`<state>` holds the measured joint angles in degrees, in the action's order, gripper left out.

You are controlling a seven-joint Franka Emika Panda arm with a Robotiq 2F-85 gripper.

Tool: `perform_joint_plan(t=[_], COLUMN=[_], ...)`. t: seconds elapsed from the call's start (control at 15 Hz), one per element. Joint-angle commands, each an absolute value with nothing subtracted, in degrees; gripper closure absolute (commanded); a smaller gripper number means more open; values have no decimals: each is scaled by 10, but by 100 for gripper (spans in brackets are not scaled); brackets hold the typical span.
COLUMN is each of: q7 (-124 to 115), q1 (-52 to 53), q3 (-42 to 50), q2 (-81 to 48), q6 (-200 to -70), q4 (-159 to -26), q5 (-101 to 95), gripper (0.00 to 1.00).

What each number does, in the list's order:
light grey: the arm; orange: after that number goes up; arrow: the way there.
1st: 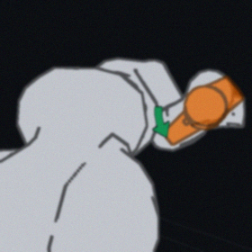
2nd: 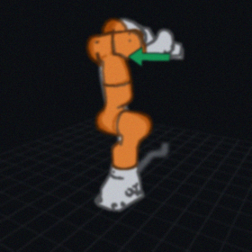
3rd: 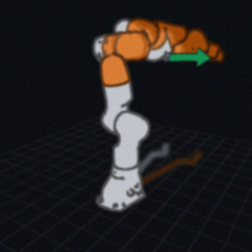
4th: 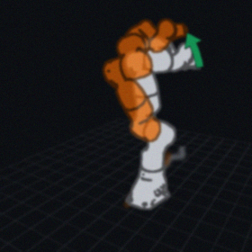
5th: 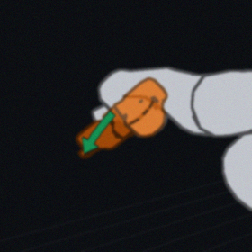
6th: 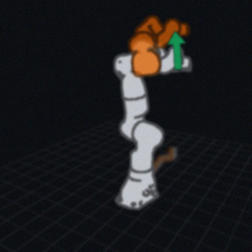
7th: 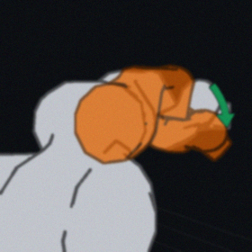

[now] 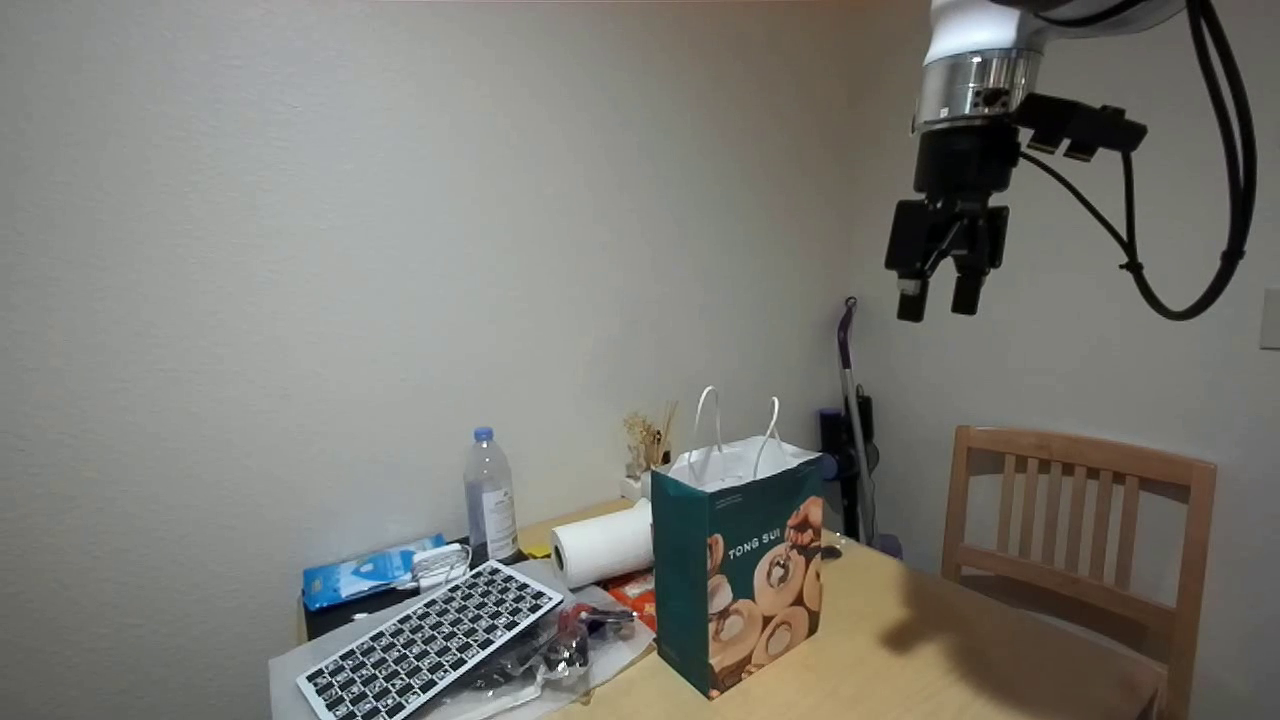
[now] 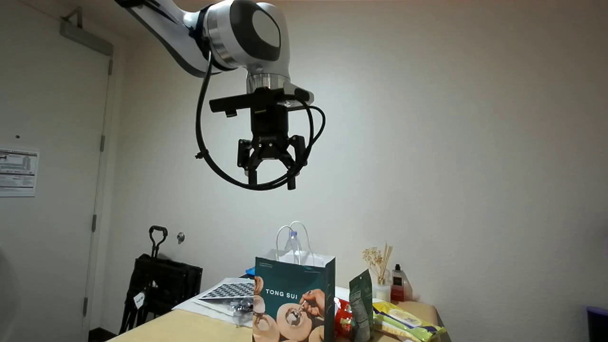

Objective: Put the blue packet in the green bag

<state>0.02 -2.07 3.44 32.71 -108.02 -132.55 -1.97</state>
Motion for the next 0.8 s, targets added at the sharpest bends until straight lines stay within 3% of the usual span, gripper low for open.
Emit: perform_joint_plan(t=[0.0,0.73], q7=[2,-1], q1=[-24,4], q3=[32,-18], q2=[327,235], q6=[-1079,-1017], q4=[-1324,-1325], q5=[-18,-30], gripper=[0,0])
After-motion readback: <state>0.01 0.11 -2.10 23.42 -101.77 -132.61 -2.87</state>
